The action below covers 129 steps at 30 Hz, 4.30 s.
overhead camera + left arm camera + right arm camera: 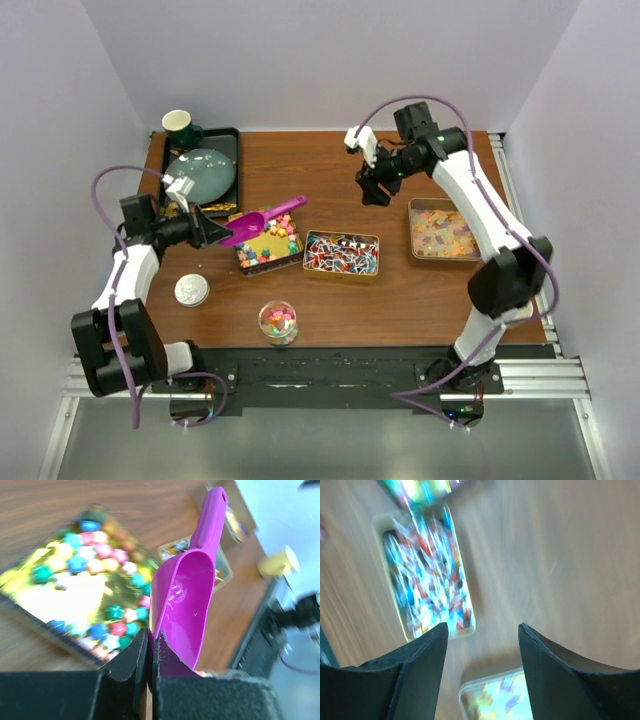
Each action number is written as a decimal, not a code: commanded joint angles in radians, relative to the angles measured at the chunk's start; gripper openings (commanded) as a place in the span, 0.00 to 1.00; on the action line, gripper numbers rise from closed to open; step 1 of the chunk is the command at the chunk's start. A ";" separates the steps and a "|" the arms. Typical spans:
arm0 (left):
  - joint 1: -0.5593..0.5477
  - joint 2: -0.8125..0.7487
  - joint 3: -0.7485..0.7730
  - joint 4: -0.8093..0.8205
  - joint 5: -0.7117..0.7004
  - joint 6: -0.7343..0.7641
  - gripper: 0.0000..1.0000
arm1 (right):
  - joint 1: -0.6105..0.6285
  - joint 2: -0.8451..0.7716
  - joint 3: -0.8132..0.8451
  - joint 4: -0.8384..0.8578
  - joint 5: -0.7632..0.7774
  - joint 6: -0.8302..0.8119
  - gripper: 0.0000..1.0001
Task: Pack the candies
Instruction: Adjust the spatula, then scoop the fake candies from the storage box.
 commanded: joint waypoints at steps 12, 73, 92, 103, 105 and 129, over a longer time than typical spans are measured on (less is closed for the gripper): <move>-0.147 0.065 0.135 -0.175 0.197 0.191 0.00 | 0.285 -0.003 0.016 0.138 -0.171 -0.199 0.64; -0.435 0.186 0.053 0.005 -0.148 0.095 0.00 | 0.044 0.032 -0.006 -0.532 0.485 -0.532 0.00; -0.635 0.372 0.073 0.137 -0.422 0.078 0.00 | 0.170 0.056 -0.092 -0.532 0.769 -0.531 0.00; -0.736 0.502 0.060 0.362 -0.395 -0.037 0.00 | 0.245 0.090 -0.208 -0.533 0.952 -0.402 0.00; -0.736 0.520 0.046 0.419 -0.361 -0.074 0.00 | 0.260 0.098 -0.219 -0.532 0.928 -0.368 0.00; -0.736 0.539 -0.001 0.508 -0.294 -0.168 0.00 | 0.328 0.305 -0.112 -0.386 0.604 -0.198 0.00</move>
